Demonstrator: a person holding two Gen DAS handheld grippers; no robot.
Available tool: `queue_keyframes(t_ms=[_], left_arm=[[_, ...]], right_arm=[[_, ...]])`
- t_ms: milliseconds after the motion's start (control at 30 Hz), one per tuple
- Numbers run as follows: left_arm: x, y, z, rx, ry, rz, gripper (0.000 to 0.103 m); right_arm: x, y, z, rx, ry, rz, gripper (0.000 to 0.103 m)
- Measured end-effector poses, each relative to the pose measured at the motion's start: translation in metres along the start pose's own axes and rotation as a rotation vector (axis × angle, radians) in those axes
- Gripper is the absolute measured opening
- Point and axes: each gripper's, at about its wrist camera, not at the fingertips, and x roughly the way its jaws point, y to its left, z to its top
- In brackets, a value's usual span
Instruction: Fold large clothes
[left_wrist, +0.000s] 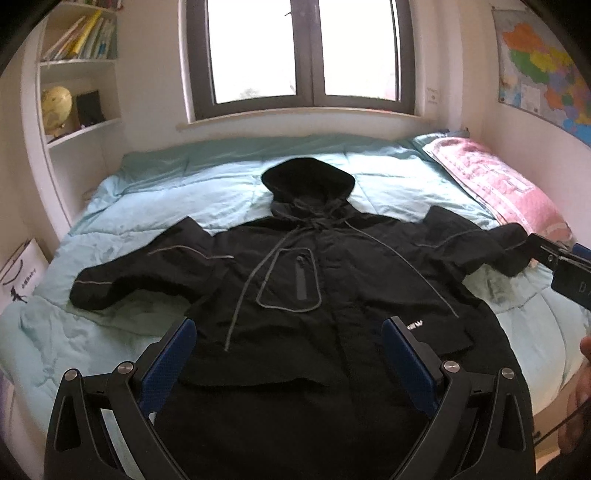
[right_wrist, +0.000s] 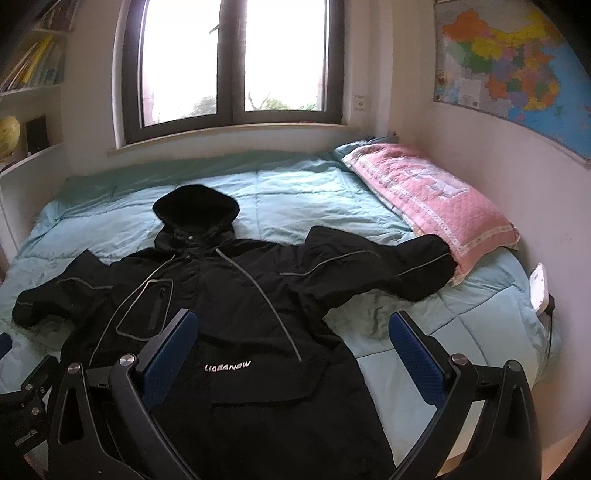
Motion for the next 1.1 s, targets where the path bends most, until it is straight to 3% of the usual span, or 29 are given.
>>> queue_keyframes(t_ms=[367,767,933,1100], left_arm=[[0.020,-0.040,0.000,0.071,0.039,-0.028,0.100],[0.059,-0.077,0.011,0.098,0.083,-0.098,0.100],[0.089,-0.102,0.034,0.101,0.078,-0.165,0.100],[0.132,-0.135,0.059,0.084,0.081,-0.207,0.100]], right_arm=[[0.035,-0.018,-0.013,0.008,0.084,-0.017,0.103],[0.065,-0.043,-0.016,0.005,0.116,-0.079,0.103],[0.082,-0.096,-0.016,0.116,0.081,-0.024,0.103],[0.120,-0.191,-0.021,0.299,0.073,-0.031,0.101]])
